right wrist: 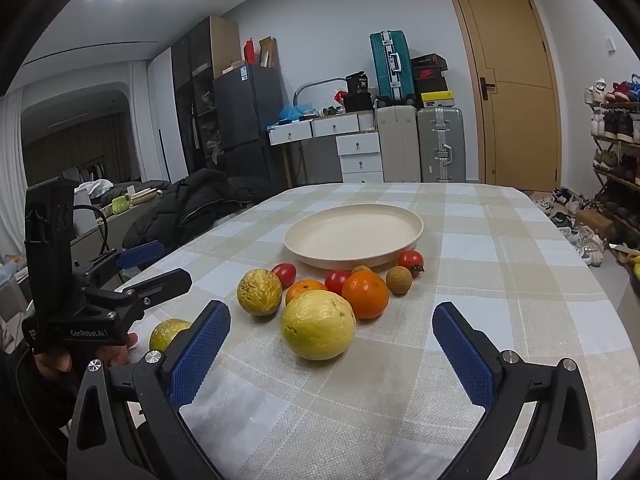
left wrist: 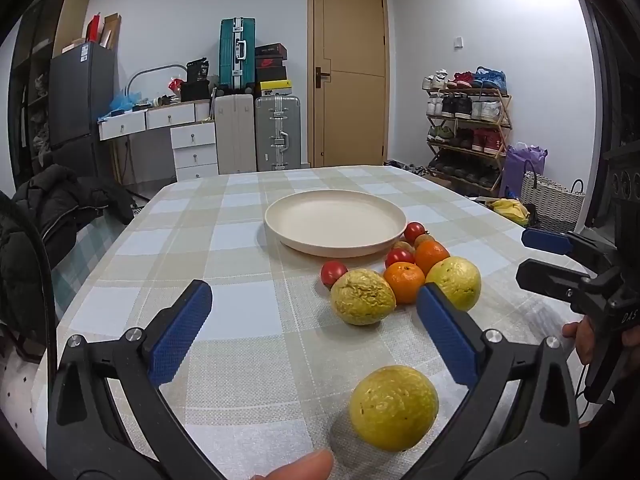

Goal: Organize fruits

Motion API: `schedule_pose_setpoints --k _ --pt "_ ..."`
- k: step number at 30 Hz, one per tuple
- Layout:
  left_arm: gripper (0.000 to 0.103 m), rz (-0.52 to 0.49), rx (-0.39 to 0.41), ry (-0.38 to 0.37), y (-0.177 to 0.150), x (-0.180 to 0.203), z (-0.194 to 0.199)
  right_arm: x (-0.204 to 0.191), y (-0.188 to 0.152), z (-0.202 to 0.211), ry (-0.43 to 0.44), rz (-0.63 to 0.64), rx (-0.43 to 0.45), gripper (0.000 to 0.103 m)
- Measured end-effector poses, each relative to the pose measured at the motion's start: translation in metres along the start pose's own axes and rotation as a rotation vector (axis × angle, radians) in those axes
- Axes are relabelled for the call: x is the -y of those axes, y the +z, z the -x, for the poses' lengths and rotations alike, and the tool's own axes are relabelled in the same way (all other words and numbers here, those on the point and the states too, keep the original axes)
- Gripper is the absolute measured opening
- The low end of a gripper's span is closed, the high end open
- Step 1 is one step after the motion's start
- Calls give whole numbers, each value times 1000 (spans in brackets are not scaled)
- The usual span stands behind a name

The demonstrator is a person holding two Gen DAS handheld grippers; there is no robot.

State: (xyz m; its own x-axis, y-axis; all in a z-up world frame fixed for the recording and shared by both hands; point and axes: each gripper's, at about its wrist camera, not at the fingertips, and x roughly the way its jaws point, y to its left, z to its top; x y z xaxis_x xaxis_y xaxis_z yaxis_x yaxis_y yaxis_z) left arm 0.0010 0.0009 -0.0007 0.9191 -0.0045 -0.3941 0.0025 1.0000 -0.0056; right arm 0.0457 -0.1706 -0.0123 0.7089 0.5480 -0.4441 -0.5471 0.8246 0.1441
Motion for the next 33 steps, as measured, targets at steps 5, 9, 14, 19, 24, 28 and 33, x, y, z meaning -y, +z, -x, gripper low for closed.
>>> schedule_pose_setpoints --k 5,9,14,19,24,28,33 --pt "102 0 0 1 0 -1 0 -1 1 -2 0 4 -6 103" --pt "102 1 0 2 -1 -3 -1 -2 0 -2 -1 3 -3 103" --pt "102 -2 0 6 -2 -5 -2 -2 0 -1 -1 4 -3 103" --pt "102 -2 -1 1 -1 -3 -1 -2 0 -2 -2 3 -4 103" --pt "102 -2 -1 2 -2 -7 -2 -2 -1 -2 -1 5 -4 103" --pt "102 -2 -2 3 -2 -12 -2 -2 -1 -2 -1 4 -4 103" --pt "102 -5 0 3 -1 -2 -1 -3 -1 -2 -1 3 -4 103"
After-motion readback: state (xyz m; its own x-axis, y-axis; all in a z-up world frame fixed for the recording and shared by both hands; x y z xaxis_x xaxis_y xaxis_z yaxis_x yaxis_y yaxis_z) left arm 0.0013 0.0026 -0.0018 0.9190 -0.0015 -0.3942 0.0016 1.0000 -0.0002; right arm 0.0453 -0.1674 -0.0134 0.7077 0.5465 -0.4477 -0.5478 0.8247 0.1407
